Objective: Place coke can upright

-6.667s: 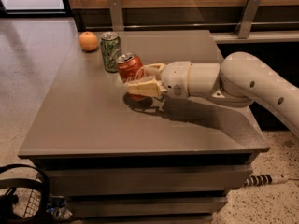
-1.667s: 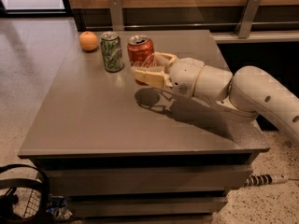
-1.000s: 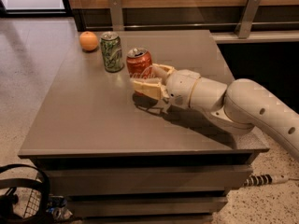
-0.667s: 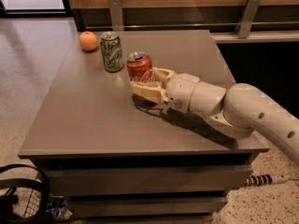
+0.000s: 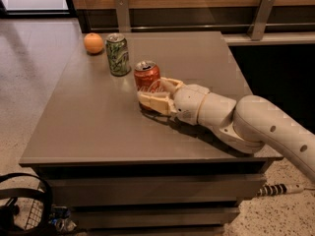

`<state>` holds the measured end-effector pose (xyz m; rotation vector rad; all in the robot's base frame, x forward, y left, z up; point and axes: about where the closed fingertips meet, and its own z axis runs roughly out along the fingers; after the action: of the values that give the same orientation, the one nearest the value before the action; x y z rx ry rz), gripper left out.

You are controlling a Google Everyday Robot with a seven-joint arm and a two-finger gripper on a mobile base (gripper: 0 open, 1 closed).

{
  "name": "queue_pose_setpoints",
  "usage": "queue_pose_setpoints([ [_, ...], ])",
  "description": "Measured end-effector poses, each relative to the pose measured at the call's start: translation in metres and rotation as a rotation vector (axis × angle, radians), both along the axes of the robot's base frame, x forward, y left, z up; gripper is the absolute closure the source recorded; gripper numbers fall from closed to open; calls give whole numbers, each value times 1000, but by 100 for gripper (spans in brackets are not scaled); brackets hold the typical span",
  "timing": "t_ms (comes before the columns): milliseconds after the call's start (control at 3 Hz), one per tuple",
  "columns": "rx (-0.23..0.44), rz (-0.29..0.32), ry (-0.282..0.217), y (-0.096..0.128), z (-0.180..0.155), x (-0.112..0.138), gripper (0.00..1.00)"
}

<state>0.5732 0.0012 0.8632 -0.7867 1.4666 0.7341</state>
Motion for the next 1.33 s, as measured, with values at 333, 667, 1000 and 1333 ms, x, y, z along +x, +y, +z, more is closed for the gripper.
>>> queue_pose_setpoints([
  [333, 1, -7, 18, 1, -9, -1, 100],
  [667, 1, -8, 22, 1, -11, -1, 100],
  [1000, 1, -4, 21, 3, -10, -1, 83],
  [1333, 1, -1, 20, 5, -10, -2, 59],
])
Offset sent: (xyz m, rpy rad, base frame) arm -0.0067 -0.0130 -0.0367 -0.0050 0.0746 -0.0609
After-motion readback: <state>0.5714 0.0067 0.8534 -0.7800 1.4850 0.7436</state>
